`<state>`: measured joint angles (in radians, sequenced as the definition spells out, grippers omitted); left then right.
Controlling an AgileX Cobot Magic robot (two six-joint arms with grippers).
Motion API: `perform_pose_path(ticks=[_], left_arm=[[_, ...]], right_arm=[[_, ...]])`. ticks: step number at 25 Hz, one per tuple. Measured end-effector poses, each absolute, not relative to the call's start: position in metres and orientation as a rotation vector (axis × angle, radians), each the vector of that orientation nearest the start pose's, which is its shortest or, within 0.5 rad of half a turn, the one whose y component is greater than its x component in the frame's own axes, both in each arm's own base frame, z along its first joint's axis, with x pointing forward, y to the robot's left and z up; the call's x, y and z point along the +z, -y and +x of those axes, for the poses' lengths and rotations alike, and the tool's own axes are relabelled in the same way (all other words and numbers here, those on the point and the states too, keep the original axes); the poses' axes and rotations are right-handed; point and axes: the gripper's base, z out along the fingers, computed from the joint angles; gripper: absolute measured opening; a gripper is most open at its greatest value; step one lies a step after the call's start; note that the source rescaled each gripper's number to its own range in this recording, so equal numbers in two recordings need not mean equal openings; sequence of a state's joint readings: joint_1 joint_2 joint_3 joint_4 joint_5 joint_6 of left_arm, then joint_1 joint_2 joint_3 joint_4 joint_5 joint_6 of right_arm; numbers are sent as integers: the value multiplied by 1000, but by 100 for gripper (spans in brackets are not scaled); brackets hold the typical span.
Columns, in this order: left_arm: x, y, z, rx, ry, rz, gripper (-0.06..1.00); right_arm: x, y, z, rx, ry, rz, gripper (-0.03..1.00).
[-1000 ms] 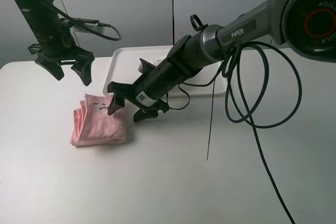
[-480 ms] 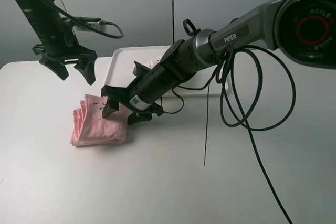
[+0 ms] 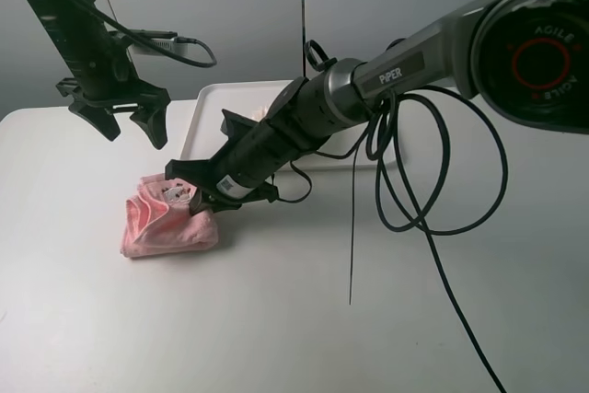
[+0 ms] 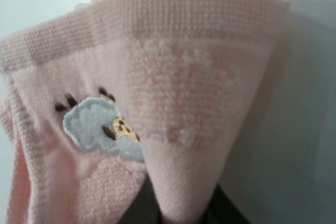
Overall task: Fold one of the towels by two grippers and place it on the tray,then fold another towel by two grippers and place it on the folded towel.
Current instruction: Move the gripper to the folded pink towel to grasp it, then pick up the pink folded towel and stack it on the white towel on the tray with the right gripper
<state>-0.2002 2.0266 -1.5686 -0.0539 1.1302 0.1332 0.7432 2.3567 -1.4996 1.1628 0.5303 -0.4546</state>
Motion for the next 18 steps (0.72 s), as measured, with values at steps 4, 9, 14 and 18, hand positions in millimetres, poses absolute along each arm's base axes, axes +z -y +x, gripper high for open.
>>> perform_pose_path(ticks=[4, 9, 14, 18], left_arm=[[199, 86, 398, -97, -3036, 473, 99], [199, 87, 397, -117, -3039, 481, 99], [219, 88, 394, -132, -2967, 501, 99], [240, 87, 388, -133, -2915, 530, 99]], right_arm=[[70, -347, 315, 1057, -2785, -376, 8], [107, -355, 324, 1134, -2674, -521, 8], [140, -347, 351, 1212, -2602, -583, 8], [157, -331, 377, 1211, -2552, -532, 8]])
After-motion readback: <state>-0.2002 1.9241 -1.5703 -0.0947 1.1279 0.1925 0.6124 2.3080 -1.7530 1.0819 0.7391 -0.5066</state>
